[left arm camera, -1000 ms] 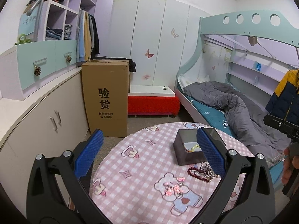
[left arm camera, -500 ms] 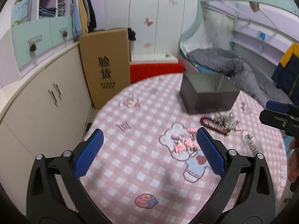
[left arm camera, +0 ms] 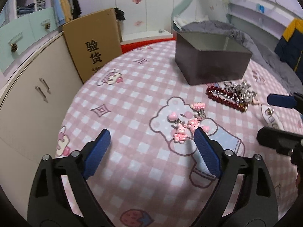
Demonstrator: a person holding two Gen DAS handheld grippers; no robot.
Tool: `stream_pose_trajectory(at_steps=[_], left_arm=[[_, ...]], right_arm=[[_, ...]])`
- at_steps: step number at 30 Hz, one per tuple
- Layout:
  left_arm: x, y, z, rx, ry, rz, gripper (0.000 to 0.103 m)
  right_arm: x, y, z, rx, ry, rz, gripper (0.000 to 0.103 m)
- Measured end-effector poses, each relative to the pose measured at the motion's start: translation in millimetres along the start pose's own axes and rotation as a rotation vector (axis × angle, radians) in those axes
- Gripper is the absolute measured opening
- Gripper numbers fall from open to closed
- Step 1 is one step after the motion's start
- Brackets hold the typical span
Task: Organize jewelry
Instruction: 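Grasp a pink bunny charm with the left tool while the right tool grasps another pink charm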
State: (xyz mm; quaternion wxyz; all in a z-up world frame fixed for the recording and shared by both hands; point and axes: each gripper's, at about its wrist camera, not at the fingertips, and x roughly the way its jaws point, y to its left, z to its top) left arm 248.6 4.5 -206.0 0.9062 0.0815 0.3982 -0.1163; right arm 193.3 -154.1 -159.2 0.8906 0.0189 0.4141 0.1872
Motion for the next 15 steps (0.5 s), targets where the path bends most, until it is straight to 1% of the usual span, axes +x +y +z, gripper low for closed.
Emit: stream_pose_trajectory(at_steps=[1,2,3,4,5,7,9,11,13,14,15], left_arm=[[4,-2,0,0.009,0.016,-0.008,0.074],[9,-3,0,0.016,0.037,-0.027,0.062],[10,-4,1,0.016,0.041,-0.050,0.050],[10,-4,2,0.014,0.035,-0.074,0.044],[9,-3,3,0.013,0.034,-0.088,0.031],[9,-2,3,0.005,0.031,-0.114,0.017],[8,3,2,-0.013,0.031,-0.136,0.016],[5,9,0,-0.033,0.031,-0.143,0.016],[2,12,-3,-0.046,0.030,-0.141,0.016],[1,14,-4,-0.050,0.029,-0.139,0.016],[-1,16,-6,-0.059,0.029,-0.137,0.016]], right_arm=[[3,1,0,-0.005,0.006,0.004,0.095],[5,3,-1,-0.009,0.011,0.006,0.093],[7,3,-1,-0.012,0.016,0.008,0.091],[10,4,-1,-0.014,0.022,0.012,0.090],[13,5,-1,-0.017,0.031,0.017,0.088],[18,7,-1,-0.023,0.038,0.022,0.084],[24,10,1,-0.039,0.045,0.030,0.080],[33,15,4,-0.054,0.055,0.041,0.078],[40,21,8,-0.070,0.063,0.052,0.073],[46,26,10,-0.084,0.070,0.062,0.064],[51,30,11,-0.093,0.075,0.068,0.058]])
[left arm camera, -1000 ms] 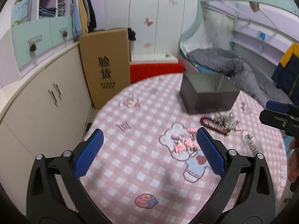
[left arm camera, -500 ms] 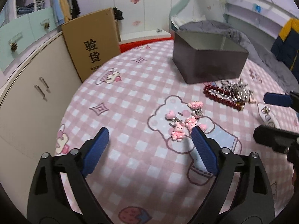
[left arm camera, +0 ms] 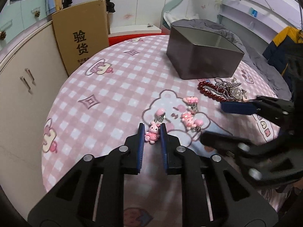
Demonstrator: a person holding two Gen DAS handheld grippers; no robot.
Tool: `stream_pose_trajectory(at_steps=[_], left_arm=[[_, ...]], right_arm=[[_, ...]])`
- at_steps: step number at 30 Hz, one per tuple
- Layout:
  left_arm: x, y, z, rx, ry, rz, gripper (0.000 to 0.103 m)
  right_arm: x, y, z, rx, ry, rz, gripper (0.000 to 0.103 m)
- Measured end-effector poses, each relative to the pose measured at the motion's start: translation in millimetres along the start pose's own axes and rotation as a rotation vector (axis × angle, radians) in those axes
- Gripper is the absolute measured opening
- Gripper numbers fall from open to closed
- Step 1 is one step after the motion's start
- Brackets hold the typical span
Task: Organize jewelry
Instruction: 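Grasp a pink bunny charm with the left tool while the right tool grasps another pink charm, then carry both charms over the grey box and open both tools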
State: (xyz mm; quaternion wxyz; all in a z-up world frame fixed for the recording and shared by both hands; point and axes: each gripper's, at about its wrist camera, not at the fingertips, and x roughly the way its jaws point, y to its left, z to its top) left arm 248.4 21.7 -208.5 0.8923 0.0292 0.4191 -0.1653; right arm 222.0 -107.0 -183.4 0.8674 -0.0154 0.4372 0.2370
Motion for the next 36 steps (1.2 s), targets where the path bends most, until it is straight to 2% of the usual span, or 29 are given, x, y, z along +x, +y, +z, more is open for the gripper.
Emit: stream_pose_trajectory(at_steps=[2,4,5,7,16,24,32,36], left_arm=[[-2,3,-2,-0.013,0.000,-0.003,0.016],[-6,4,-4,-0.021,-0.002,-0.008,0.016],[-7,5,-4,-0.023,-0.004,-0.010,0.016],[-13,4,-4,-0.026,-0.015,-0.020,0.016],[-41,-4,8,-0.021,-0.079,-0.058,0.016],[-63,-13,29,0.003,-0.143,-0.083,0.016],[-78,-31,67,0.058,-0.222,-0.106,0.016],[-78,-37,99,0.065,-0.262,-0.127,0.016]], right_arm=[[8,9,3,-0.037,0.001,-0.012,0.051],[12,19,5,-0.095,0.007,-0.048,0.037],[12,20,6,-0.106,0.008,-0.050,0.021],[11,19,6,-0.102,0.008,-0.030,0.013],[-30,-1,-1,-0.005,-0.063,0.058,0.012],[-75,-21,14,0.056,-0.162,0.092,0.012],[-126,-44,52,0.033,-0.282,0.023,0.012],[-146,-57,77,0.018,-0.338,-0.012,0.012]])
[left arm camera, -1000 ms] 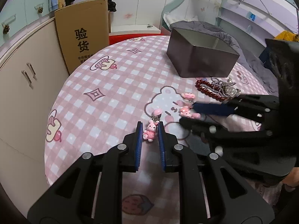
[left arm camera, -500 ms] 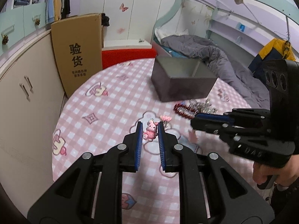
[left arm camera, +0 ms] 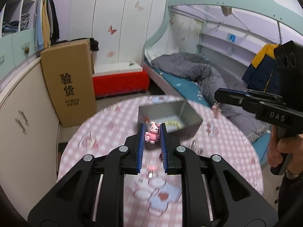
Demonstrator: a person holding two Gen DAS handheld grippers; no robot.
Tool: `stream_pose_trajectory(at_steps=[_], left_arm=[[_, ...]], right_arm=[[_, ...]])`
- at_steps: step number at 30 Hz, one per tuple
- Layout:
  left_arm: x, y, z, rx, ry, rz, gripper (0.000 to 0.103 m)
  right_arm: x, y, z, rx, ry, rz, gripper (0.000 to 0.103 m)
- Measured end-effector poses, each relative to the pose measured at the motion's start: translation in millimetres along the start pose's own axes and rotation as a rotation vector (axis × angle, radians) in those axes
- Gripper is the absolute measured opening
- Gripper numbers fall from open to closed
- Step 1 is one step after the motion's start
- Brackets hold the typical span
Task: Organize jewelry
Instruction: 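Carry both charms over the grey box and open both tools, then withdraw both tools and move toward the remaining charms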
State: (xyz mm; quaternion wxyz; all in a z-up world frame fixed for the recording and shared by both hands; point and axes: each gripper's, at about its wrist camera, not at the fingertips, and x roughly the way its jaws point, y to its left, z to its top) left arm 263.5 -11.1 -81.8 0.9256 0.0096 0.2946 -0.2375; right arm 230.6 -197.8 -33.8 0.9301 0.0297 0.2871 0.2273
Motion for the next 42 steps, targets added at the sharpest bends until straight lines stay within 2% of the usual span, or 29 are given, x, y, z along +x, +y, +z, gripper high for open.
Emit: stream_pose_trajectory(at_steps=[6,11,12,13,14,15,16,17,18,20,22,30,37,42], left_arm=[[21,-12,38,0.017,-0.021,-0.042,0.016],[54,-16,55,0.016,0.027,-0.059,0.017],[63,-15,57,0.009,0.038,-0.049,0.020],[72,-14,58,0.005,0.056,-0.030,0.031],[78,-13,59,0.001,0.068,0.003,0.066],[78,-13,58,-0.001,0.057,0.029,0.094],[75,-12,57,-0.004,0.020,0.055,0.096],[73,-11,56,-0.009,0.014,0.063,0.096],[73,-9,55,-0.015,0.016,0.060,0.096],[70,-4,52,-0.028,0.012,0.077,0.096],[66,1,50,-0.035,0.011,0.113,0.096],[42,11,32,-0.059,-0.016,0.179,0.096],[19,13,10,-0.079,-0.027,0.206,0.096],[9,14,-9,-0.076,-0.019,0.214,0.096]], right_arm=[[8,-22,28,0.003,-0.021,-0.016,0.012],[35,-44,34,0.043,0.020,-0.032,0.012],[41,-49,33,0.054,0.035,-0.041,0.013],[50,-56,31,0.077,0.055,-0.054,0.013],[55,-61,30,0.096,0.067,-0.061,0.019],[59,-69,27,0.128,0.079,-0.071,0.031],[60,-76,23,0.158,0.082,-0.085,0.044],[58,-78,20,0.174,0.076,-0.098,0.077],[53,-82,16,0.188,0.055,-0.120,0.096],[44,-87,10,0.204,0.025,-0.142,0.096],[37,-92,6,0.230,0.019,-0.148,0.096],[16,-90,0,0.234,-0.011,-0.177,0.096],[7,-72,-9,0.212,-0.009,-0.175,0.096],[-7,-65,-33,0.203,0.007,-0.194,0.096]])
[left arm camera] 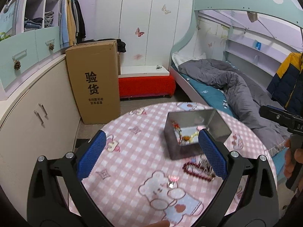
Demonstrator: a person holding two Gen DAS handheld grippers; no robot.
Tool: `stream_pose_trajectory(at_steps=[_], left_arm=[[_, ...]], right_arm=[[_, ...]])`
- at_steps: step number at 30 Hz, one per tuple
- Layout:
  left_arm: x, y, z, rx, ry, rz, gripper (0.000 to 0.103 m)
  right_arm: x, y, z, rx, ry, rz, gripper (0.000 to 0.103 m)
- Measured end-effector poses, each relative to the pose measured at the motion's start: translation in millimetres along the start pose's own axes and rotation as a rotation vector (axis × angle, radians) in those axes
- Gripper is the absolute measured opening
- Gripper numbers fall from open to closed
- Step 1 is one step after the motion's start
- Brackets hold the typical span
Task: Organize jewelry
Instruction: 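Withdraw both tools and move toward the remaining charms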
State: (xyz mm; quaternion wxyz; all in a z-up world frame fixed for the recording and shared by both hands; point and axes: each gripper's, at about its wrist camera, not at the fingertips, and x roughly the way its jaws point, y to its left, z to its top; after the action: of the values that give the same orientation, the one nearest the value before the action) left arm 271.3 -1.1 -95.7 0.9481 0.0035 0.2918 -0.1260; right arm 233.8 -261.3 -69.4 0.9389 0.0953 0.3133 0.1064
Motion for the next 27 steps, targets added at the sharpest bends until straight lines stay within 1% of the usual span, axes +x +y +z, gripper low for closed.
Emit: stream_pose_trajectory(at_steps=[4,8,13,16,18,19,21,27], left_arm=[[-1,5,-26,0.007,0.034,0.011,0.096],[6,4,-51,0.010,0.092,-0.001,0.096],[23,-5,-69,0.031,0.146,-0.004,0.096],[36,-13,-77,0.050,0.178,-0.002,0.096],[44,-17,-81,0.061,0.198,-0.002,0.096],[47,-18,-83,0.066,0.206,-0.001,0.095],[53,-22,-85,0.078,0.218,0.003,0.095],[64,-25,-89,0.084,0.243,0.004,0.095]], right_arm=[[-9,-4,-24,0.008,0.023,-0.020,0.096],[-8,-3,-45,-0.001,0.064,-0.044,0.096],[9,2,-71,-0.040,0.143,-0.067,0.096],[21,7,-86,-0.069,0.181,-0.072,0.093],[28,9,-92,-0.073,0.203,-0.064,0.081],[32,10,-93,-0.073,0.213,-0.062,0.078],[40,12,-97,-0.076,0.235,-0.047,0.067],[53,16,-104,-0.094,0.266,-0.039,0.052]])
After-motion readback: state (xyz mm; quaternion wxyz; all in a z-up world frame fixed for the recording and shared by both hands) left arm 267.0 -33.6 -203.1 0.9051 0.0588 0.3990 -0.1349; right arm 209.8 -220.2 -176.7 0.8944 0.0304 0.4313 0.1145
